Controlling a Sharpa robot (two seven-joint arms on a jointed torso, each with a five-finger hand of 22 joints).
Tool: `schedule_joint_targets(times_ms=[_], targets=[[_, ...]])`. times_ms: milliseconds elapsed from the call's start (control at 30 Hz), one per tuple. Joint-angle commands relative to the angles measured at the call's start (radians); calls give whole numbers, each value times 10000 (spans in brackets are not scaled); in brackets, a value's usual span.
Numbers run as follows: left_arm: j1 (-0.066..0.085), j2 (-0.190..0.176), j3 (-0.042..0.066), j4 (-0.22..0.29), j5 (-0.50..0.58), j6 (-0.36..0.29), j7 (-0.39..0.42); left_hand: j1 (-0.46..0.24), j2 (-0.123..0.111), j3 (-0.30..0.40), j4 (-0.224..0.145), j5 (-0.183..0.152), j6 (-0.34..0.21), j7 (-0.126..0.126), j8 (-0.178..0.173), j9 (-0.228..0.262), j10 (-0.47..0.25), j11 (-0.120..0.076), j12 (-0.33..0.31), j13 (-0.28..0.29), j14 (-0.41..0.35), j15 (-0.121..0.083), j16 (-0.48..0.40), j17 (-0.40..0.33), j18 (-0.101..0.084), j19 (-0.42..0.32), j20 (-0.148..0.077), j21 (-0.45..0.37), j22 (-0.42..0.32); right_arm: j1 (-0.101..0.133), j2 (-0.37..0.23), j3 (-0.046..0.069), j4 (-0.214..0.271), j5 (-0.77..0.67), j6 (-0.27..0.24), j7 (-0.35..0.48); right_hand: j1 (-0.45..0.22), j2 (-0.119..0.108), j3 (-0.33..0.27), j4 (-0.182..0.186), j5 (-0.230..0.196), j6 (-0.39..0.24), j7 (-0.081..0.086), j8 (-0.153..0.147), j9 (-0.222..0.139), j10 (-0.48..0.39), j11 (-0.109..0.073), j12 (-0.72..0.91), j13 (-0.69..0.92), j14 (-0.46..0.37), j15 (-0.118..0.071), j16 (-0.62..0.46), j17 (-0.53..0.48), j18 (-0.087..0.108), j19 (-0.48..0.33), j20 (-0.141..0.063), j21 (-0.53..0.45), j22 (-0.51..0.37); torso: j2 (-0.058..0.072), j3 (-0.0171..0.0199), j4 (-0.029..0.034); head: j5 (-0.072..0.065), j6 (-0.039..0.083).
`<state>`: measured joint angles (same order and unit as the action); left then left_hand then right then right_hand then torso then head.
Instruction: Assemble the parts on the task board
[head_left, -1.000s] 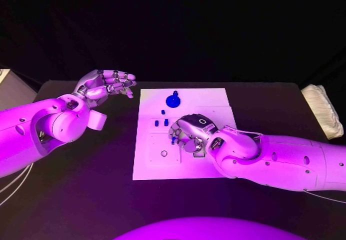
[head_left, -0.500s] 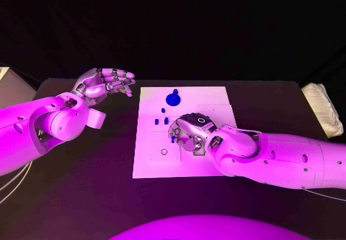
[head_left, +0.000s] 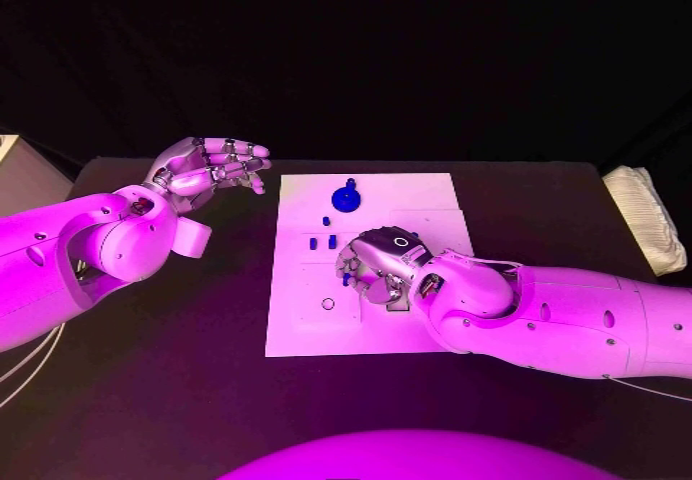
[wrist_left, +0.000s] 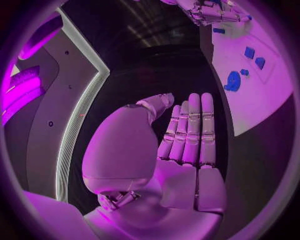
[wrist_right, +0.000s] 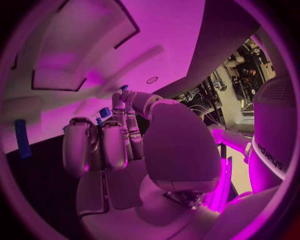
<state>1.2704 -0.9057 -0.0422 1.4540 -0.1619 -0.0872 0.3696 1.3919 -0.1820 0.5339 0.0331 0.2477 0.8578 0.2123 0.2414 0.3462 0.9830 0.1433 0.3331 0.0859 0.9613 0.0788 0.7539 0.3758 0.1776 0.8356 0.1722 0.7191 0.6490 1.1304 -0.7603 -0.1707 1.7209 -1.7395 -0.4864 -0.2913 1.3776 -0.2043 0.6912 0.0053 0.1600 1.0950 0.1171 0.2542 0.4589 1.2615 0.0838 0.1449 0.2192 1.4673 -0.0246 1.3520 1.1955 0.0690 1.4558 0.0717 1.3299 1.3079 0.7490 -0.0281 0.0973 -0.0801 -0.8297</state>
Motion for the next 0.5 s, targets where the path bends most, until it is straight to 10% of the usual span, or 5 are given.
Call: schedule_joint_targets(times_ms=[33,500], targets=[[3,2,9,12,110,187,12,4,-24,-29,-35,11,-35,40,-43,-16,-9,77,-50,-15,40,37,-80,-12,5,-84,7,35,17,-32,-24,-36,6,-75,332,104,-182,59,-26,-58,35,33,10,19,40,390,-403,-45,2,325,-68,-44,-29,-154,-10,20,-63,1617,1,0,-4,3,-7],[3,-5,9,-17,112,176,-3,-13,-23,-38,-26,0,-42,45,-48,-20,-14,82,-56,-18,40,43,-89,-10,4,-93,13,31,18,-32,-107,-52,19,214,-141,480,-774,-292,-238,78,89,-554,250,-355,-43,-739,-19,-803,-409,141,246,-427,-623,84,-631,278,-1333,1149,3,10,-1,-1,-6]])
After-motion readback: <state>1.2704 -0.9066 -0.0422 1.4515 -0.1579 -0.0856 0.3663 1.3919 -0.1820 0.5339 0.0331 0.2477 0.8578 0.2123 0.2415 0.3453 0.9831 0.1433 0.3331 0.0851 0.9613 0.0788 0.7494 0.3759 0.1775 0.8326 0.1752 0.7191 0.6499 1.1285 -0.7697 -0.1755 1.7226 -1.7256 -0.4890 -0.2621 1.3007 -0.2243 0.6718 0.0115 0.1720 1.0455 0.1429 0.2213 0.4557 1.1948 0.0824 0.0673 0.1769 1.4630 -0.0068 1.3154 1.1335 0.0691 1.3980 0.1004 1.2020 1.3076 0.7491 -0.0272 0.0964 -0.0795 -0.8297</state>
